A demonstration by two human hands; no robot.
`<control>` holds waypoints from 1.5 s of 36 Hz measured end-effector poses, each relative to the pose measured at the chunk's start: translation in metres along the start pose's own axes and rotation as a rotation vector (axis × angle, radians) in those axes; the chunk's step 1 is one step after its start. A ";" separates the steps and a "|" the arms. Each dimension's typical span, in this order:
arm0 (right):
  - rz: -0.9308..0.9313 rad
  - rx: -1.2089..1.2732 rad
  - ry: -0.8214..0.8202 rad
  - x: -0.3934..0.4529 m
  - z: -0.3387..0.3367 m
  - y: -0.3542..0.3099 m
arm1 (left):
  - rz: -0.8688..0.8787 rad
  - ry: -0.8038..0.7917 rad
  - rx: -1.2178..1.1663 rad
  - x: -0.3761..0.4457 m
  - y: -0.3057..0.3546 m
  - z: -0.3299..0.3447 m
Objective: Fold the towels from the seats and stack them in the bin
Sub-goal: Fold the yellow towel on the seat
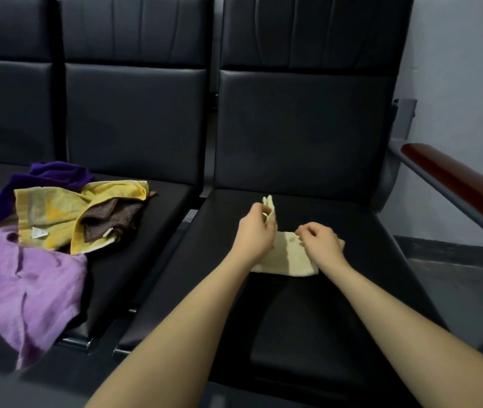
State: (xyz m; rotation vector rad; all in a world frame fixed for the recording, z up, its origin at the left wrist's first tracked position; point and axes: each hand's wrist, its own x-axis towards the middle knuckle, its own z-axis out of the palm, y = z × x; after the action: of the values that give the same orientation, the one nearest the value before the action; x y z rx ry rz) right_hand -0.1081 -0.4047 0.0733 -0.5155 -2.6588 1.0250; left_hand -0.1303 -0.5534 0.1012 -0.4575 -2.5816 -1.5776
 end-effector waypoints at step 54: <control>-0.094 -0.393 0.529 -0.026 -0.156 -0.026 | 0.294 0.113 0.532 0.024 0.125 0.069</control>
State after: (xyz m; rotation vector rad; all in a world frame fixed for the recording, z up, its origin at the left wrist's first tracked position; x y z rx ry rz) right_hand -0.0359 -0.3400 0.2016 -0.6258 -2.3630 0.2732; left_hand -0.1108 -0.4348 0.1814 -0.6295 -2.5557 -0.7616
